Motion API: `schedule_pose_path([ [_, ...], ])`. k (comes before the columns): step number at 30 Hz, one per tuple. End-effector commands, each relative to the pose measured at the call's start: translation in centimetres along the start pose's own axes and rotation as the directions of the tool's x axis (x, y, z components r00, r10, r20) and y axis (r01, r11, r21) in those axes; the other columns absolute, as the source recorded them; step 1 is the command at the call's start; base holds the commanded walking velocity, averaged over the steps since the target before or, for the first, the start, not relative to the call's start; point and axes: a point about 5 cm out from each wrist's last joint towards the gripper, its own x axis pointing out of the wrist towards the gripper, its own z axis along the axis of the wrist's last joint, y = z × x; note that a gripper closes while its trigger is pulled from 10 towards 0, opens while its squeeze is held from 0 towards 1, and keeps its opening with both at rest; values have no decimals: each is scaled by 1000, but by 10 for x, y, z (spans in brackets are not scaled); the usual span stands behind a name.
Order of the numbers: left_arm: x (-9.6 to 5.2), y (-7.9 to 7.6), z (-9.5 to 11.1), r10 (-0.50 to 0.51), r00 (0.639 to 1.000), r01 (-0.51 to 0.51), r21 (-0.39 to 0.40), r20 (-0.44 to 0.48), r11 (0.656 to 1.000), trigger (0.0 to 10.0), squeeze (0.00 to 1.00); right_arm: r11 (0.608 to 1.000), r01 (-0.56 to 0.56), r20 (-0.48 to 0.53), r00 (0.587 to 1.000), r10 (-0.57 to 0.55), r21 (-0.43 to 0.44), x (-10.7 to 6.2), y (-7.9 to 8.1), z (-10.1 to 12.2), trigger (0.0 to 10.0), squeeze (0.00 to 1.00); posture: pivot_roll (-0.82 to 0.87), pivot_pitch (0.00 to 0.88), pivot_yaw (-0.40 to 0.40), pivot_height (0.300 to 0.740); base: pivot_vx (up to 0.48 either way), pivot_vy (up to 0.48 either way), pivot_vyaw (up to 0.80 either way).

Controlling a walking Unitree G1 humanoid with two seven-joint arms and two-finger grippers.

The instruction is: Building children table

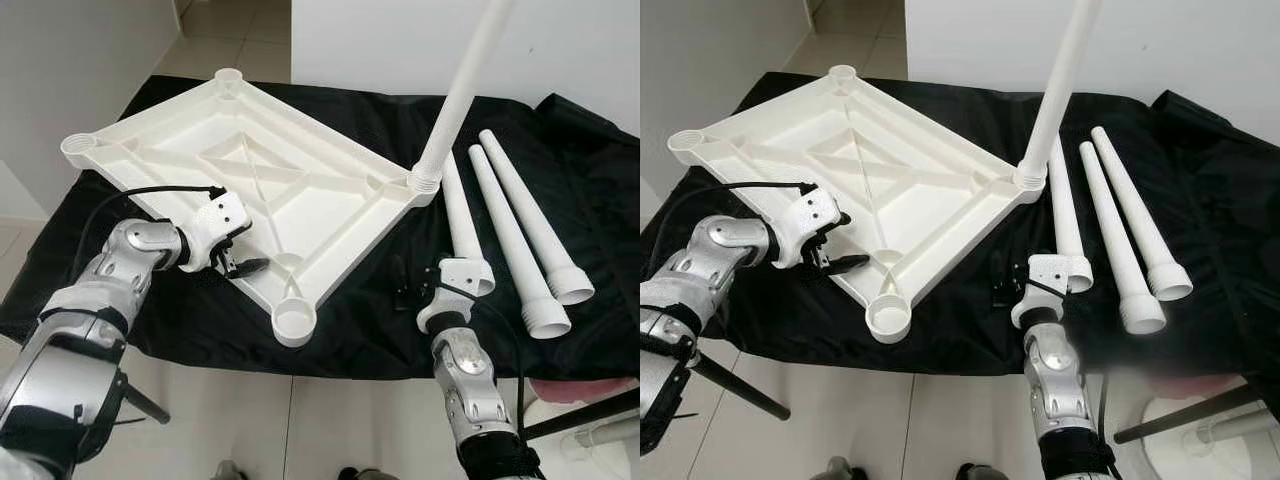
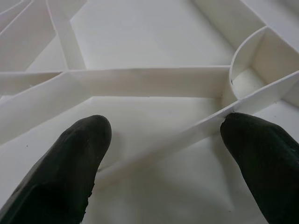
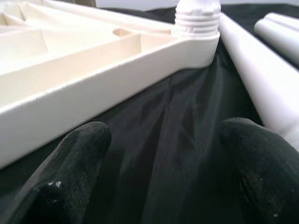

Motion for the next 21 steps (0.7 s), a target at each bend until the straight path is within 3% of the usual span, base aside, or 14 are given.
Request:
schedule_pose_path([
  [1,9,-20,-19,-150,983,149,-23,-105,989,10000,0,1000,8,-20,1000,-8,7,-4,1,-3,10000,0,1,168,-2,740,0,0,0],
  [9,10,-22,-19,-231,961,232,-12,-152,973,10000,0,1000,8,-25,1000,-8,9,-6,2,-4,10000,0,2,179,3,740,0,0,0],
  [17,8,-23,-23,-316,926,313,-48,-204,948,10000,0,1000,13,-35,999,-13,12,-10,3,-6,10000,0,-5,192,11,740,0,0,0],
  [18,8,-23,-23,-319,924,316,-50,-211,947,7373,0,1000,15,-37,999,-14,12,-11,3,-6,10000,0,-6,192,12,740,0,0,0],
  [21,9,-23,-22,-318,924,316,-43,-213,948,6549,0,1000,16,-38,999,-16,12,-11,3,-6,10000,0,-9,193,16,740,0,0,0],
])
